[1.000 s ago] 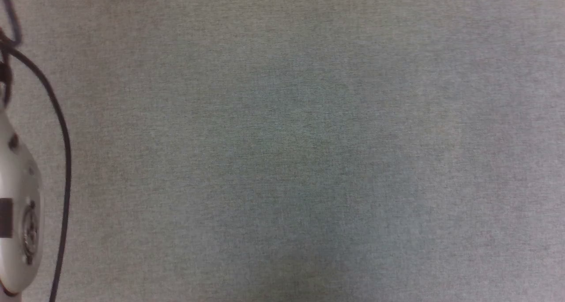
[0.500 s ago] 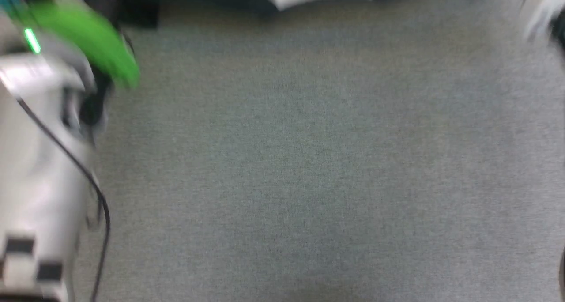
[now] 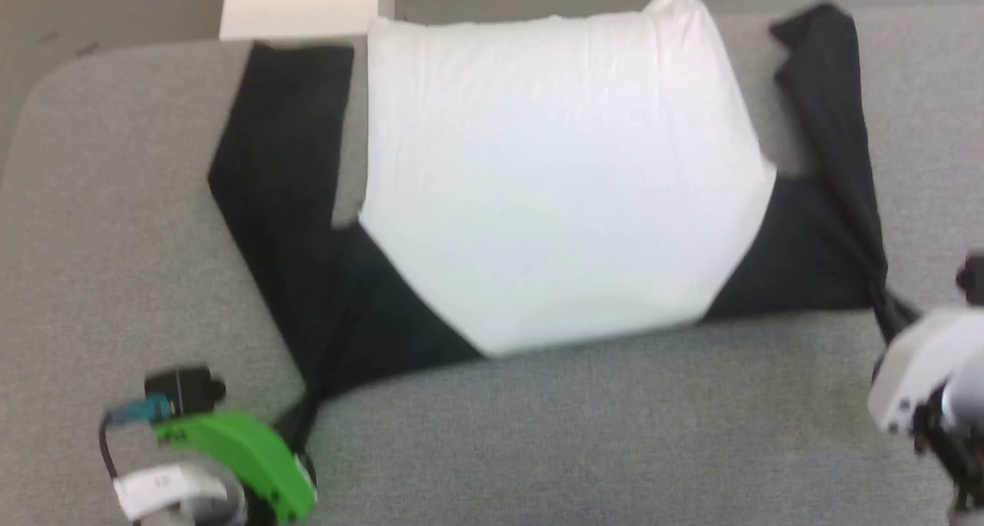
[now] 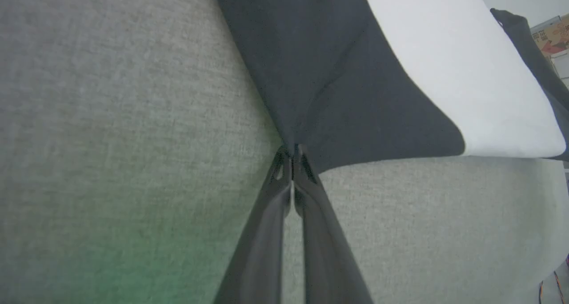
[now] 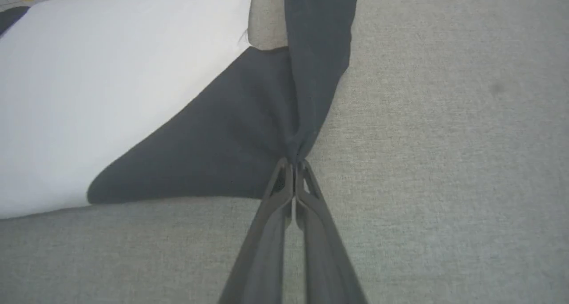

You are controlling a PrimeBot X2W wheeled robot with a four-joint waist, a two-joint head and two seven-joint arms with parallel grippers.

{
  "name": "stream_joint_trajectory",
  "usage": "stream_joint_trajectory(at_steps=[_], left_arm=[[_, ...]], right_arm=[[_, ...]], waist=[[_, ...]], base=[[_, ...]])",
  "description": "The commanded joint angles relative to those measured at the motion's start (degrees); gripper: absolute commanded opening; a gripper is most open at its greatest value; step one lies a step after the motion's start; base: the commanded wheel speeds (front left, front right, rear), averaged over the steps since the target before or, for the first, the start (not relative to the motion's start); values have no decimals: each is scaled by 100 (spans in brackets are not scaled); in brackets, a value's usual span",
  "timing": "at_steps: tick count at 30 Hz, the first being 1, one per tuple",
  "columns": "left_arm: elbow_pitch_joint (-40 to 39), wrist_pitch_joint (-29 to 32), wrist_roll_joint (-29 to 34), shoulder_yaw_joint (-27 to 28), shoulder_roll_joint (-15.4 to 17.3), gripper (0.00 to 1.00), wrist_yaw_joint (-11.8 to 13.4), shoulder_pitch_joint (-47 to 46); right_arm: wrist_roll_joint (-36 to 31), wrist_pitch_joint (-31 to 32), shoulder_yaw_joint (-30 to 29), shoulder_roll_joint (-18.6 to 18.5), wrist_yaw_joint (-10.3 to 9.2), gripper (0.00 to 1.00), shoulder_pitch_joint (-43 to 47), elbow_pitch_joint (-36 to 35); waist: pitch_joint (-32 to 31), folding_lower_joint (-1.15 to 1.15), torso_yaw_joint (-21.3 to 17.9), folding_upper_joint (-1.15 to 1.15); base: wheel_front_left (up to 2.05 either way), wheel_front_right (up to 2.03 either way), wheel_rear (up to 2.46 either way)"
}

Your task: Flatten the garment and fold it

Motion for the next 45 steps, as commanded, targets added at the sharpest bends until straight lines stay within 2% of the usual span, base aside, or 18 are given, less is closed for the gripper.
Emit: stream_joint_trajectory(at_steps=[1, 7, 12, 20, 27, 31, 35, 40, 45], left_arm=[[-117, 89, -28, -8, 81, 0, 107, 320], [-528, 359, -11, -100, 255, 0, 415, 1055], [-636, 399, 32, -160, 288, 0, 535, 1325], [-578, 434, 135, -391, 165, 0, 576, 1297], [-474, 227, 124, -405, 45, 0, 449, 1219], [-521, -150, 0, -181, -67, 0, 312, 1168], [-863, -269, -65, -38, -21, 0, 265, 1212], [-1463, -213, -153, 91, 73, 0, 371, 1394], [-1789, 73, -170, -7, 191, 0, 517, 1582]], right_arm=[[-68, 50, -157, 135, -12, 0, 255, -177], [-399, 322, -599, 545, -12, 0, 1135, -512], [-597, 581, -910, 712, -12, 0, 1622, -561], [-503, 533, -909, 755, -12, 0, 1798, -18], [-277, 254, -865, 756, -12, 0, 1697, 290], [-178, 42, -992, 757, -12, 0, 1683, -69], [-85, 168, -1071, 757, -12, 0, 1794, -790], [13, 665, -1205, 757, -12, 0, 2067, -1627], [-25, 1036, -1226, 757, -12, 0, 2288, -1811]], waist=[[-291, 1, 29, 0], [-487, 1, 108, 0], [-559, 1, 159, 0], [-507, 1, 151, 0], [-523, 1, 145, 0], [-613, 1, 160, 0], [-698, 1, 174, 0], [-728, 1, 193, 0], [-686, 1, 206, 0]], base=[[0, 0, 0], [0, 0, 0], [0, 0, 0], [0, 0, 0], [0, 0, 0], [0, 0, 0], [0, 0, 0], [0, 0, 0], [0, 0, 0]])
